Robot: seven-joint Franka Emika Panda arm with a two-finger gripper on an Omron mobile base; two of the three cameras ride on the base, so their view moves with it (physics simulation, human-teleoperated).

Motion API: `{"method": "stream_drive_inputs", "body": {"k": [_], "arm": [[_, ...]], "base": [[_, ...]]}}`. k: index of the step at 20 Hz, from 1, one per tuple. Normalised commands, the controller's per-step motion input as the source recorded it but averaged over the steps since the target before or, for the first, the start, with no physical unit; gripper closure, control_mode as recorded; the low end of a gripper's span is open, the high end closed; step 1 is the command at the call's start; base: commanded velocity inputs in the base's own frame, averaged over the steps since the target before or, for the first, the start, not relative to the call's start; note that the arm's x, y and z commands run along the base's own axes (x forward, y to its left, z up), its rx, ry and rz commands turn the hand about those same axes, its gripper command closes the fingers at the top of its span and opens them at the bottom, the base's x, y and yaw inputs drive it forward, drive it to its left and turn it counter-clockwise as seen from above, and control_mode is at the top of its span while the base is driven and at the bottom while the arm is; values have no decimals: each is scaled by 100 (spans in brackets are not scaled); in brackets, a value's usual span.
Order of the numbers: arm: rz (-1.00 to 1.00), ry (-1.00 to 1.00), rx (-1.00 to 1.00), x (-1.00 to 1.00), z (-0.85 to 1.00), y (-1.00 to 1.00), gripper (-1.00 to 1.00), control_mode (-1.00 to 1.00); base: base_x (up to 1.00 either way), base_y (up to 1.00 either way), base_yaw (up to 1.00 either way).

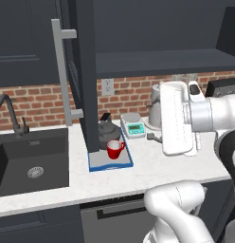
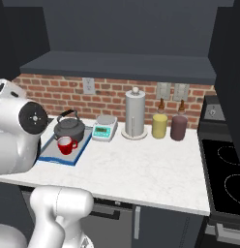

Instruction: Pick the kettle from the counter and place it on the tray. Then pick the mug from the cabinet and place it on the tray. Then close the cabinet doors.

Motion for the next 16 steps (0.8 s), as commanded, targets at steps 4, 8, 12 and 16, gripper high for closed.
{"method": "stream_drive_inputs", "body": {"k": [4,8,12,16], "arm": [[1,-21,0,-43,22,61,-100,-100],[3,-11,0,-58,25,46,-100,-100],[11,-19,0,-42,24,57,-100,-100],[10,-16,0,-35,28,54,-100,-100]], "base": [[0,0,0],[0,0,0],[0,0,0],[0,0,0]]}}
